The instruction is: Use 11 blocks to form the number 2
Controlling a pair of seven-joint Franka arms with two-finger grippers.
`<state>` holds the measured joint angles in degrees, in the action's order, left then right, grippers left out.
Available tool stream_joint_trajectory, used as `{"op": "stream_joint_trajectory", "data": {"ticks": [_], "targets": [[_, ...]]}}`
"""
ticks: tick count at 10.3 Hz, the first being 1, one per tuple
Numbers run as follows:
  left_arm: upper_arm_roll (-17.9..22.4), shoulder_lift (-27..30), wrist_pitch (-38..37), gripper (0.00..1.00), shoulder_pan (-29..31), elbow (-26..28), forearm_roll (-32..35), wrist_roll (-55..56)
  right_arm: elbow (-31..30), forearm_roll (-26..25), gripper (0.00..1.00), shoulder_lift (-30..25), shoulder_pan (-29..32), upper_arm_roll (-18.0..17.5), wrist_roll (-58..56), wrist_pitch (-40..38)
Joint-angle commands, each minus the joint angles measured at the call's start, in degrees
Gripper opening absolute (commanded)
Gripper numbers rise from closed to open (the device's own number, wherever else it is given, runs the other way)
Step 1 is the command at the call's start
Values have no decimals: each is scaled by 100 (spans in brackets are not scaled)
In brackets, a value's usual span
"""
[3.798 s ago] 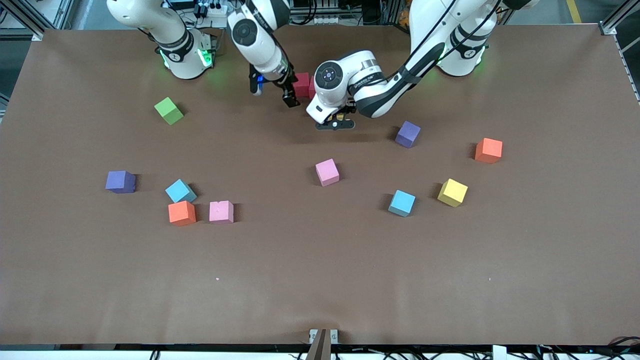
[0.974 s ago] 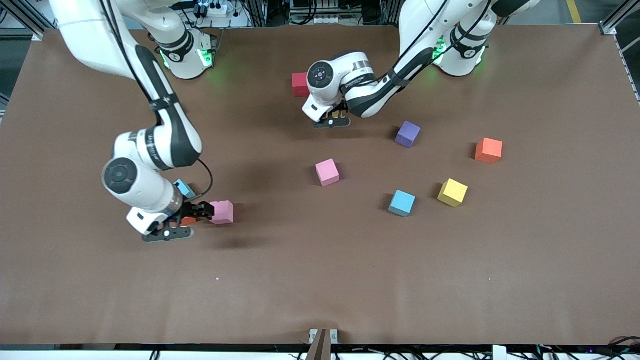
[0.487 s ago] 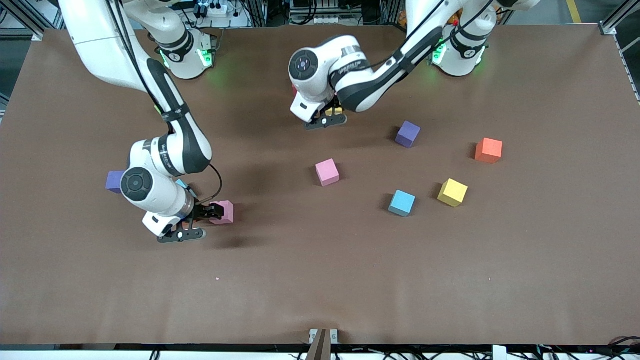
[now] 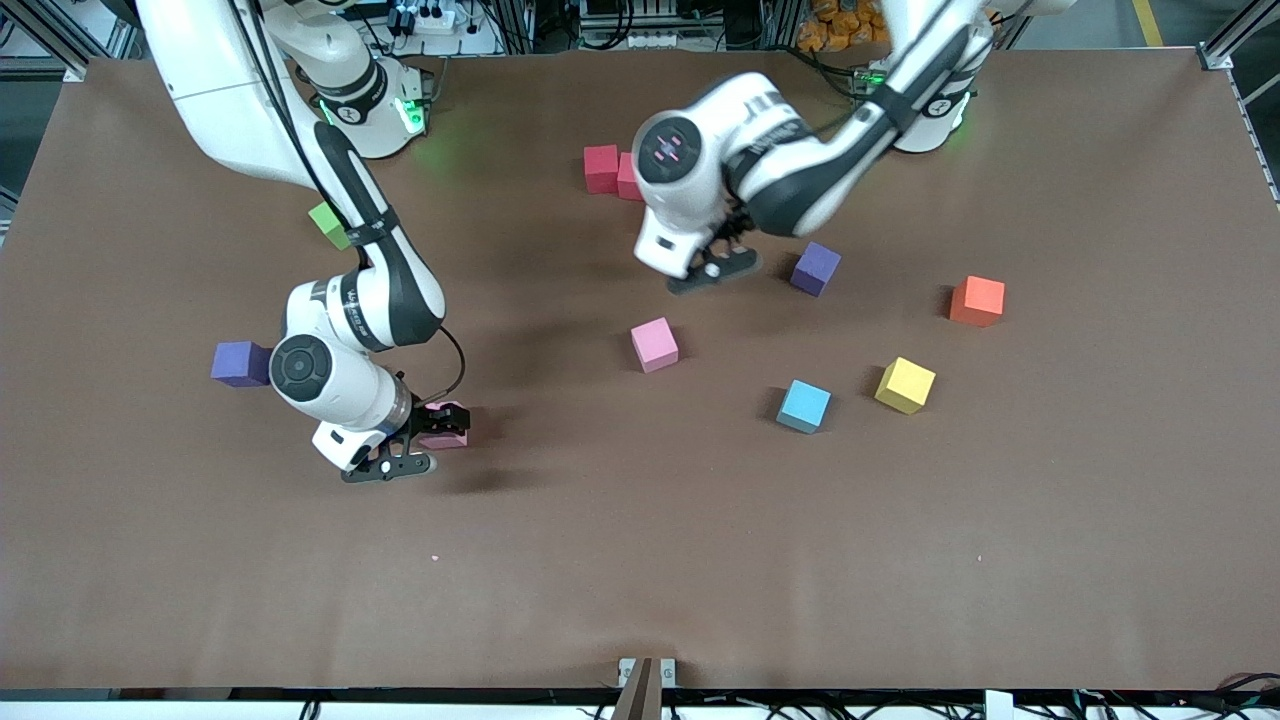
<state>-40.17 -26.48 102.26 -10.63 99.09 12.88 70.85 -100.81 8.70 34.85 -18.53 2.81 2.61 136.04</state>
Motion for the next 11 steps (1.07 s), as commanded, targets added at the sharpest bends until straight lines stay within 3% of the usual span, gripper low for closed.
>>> {"op": "stream_joint_trajectory", "data": {"ticks": [1, 4, 5, 6, 10, 11], "targets": [[-26, 257, -93, 100, 569, 215, -137, -544, 0, 79, 100, 93, -28, 9, -42, 107], [-17, 249, -84, 100, 1324, 417, -84, -538, -429, 70, 96, 101, -19, 9, -42, 631], [-26, 405, -58, 100, 1683, 714, -119, -477, -553, 70, 20, 66, -28, 9, -42, 747], [-35, 685, 82, 100, 1992, 1091, -145, -450, -554, 70, 0, 5, -45, 9, -68, 696], [-52, 1267, 802, 100, 2660, 2217, -198, 498, -519, 62, 0, -872, -571, 9, 360, -584], [-70, 1434, 1004, 100, 2828, 2446, -564, 526, -519, 61, 0, -1031, -895, 9, 659, -718]]}}
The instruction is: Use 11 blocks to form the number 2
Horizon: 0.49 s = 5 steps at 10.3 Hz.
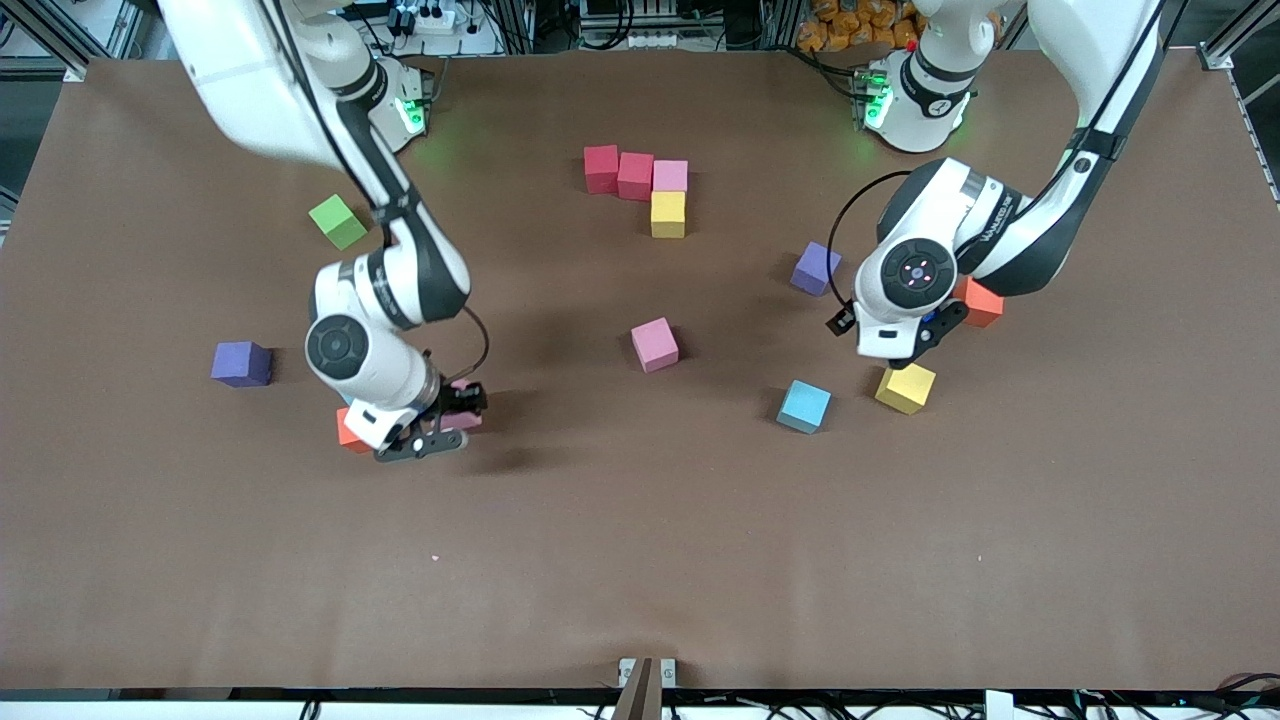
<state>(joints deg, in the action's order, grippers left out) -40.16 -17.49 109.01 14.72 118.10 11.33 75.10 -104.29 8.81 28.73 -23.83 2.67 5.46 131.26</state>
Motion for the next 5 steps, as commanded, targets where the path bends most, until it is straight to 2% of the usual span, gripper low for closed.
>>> {"op": "stream_joint_trajectory", "data": {"ticks": [1, 3, 5], "targets": [[-71, 745, 575, 100, 321, 817, -743, 110, -136, 42, 0, -473, -681, 23, 872, -424], [-80, 1150, 1076, 100, 304, 1441, -816, 232, -118, 24, 0, -482, -1297, 23, 1840, -435], [-158, 1143, 1149, 100, 269, 1497, -825, 583, -109, 15, 0, -438, -1929, 23, 2736, -426]]}}
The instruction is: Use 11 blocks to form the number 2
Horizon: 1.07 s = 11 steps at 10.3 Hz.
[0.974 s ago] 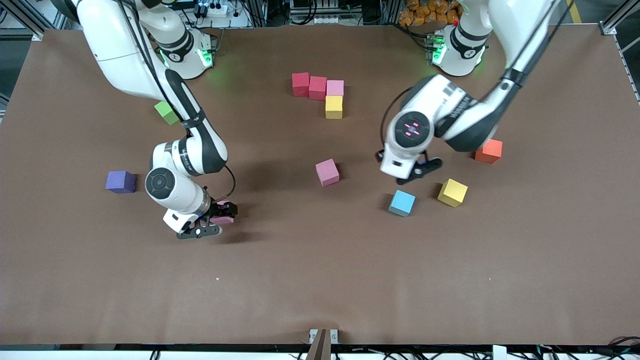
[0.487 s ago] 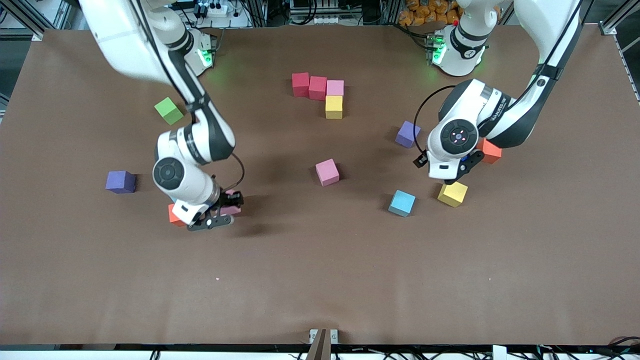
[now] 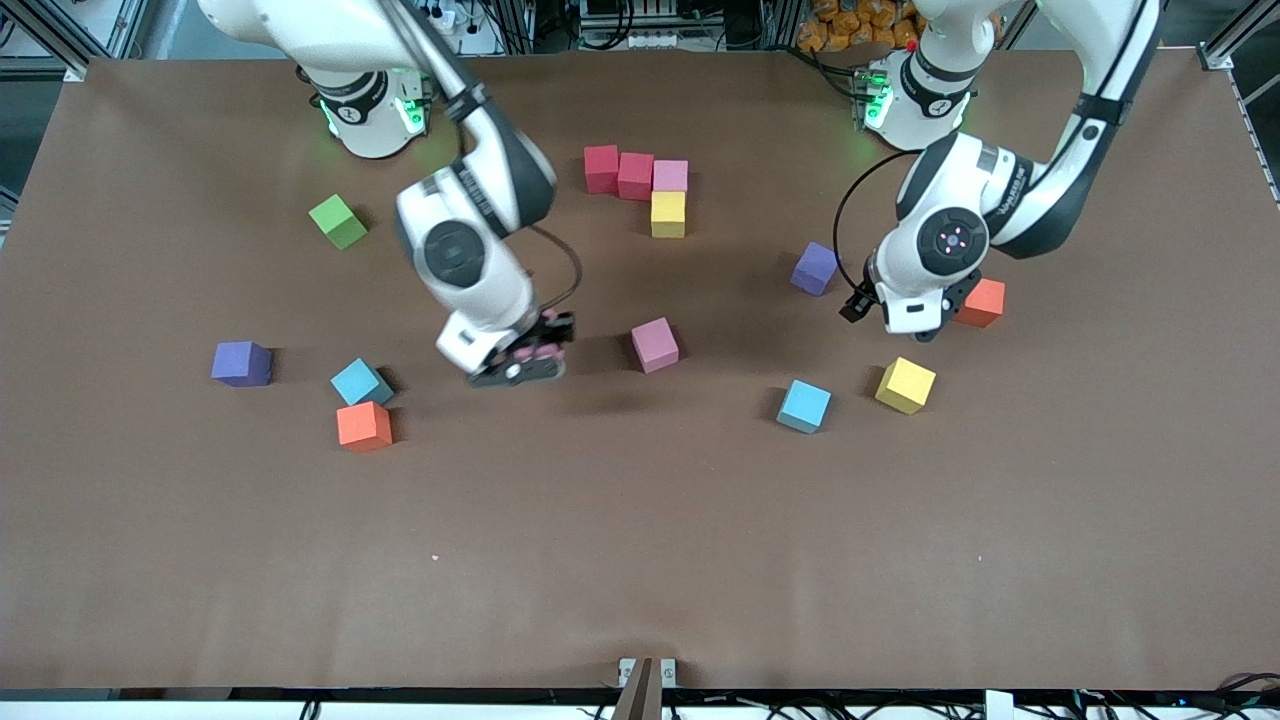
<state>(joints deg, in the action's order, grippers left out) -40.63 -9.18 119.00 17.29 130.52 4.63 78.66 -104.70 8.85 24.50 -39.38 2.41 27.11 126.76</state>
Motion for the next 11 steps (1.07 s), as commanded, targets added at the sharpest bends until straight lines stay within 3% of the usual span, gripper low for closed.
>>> {"op": "stream_joint_trajectory", "data": {"ticks": [1, 3, 6, 11], "targets": [[-207, 294, 149, 100, 3, 246, -155, 412, -85, 12, 0, -7, -638, 49, 959, 16], [-409, 285, 149, 100, -85, 106, -42, 318, -94, 20, 0, 37, -1131, 40, 1662, 33], [-489, -22, 106, 100, -312, -648, 170, 300, -77, 12, 0, 422, -1668, 49, 2235, 470], [-472, -1320, 35, 100, -1033, -2431, 590, -175, 63, -6, 0, 1003, -2081, 49, 2798, 1132]]}}
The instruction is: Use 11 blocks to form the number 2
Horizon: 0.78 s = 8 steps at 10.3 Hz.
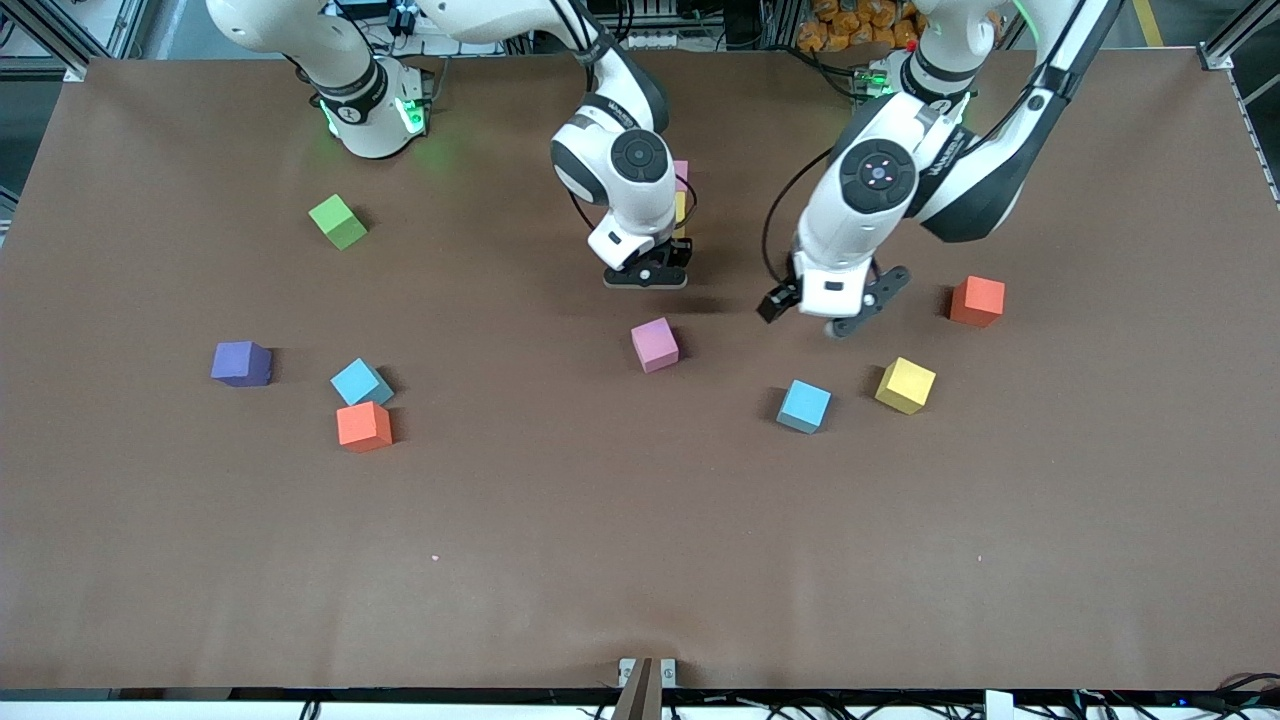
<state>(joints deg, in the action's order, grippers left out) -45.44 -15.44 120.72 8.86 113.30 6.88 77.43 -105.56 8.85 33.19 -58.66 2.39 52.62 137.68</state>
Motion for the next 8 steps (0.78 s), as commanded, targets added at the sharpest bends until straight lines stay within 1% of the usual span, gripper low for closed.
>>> {"op": "stream_joint_trajectory", "data": {"ticks": [1, 2, 3, 4, 5, 7, 8], "targets": [[18, -1115, -293, 100, -357, -1148, 619, -87, 167, -6, 0, 188, -198, 51, 318, 66], [52, -1528, -677, 100, -637, -1666, 812, -79, 168, -6, 0, 214, -242, 51, 319, 83], [192, -1872, -1099, 100, -945, -2132, 1067, -79, 168, -6, 0, 232, -278, 51, 328, 136], [376, -2058, -1251, 100, -1218, -2450, 1122, -79, 168, -6, 0, 267, -330, 51, 450, 215], [543, -2112, -1253, 100, -1386, -2514, 1122, -96, 168, -6, 0, 285, -374, 51, 468, 241], [659, -2392, -1253, 100, -1711, -2900, 1166, -105, 159, -6, 0, 311, -418, 60, 468, 242], [825, -2516, -1226, 100, -1930, -3084, 1157, -105, 150, -6, 0, 311, -427, 60, 477, 233]]}}
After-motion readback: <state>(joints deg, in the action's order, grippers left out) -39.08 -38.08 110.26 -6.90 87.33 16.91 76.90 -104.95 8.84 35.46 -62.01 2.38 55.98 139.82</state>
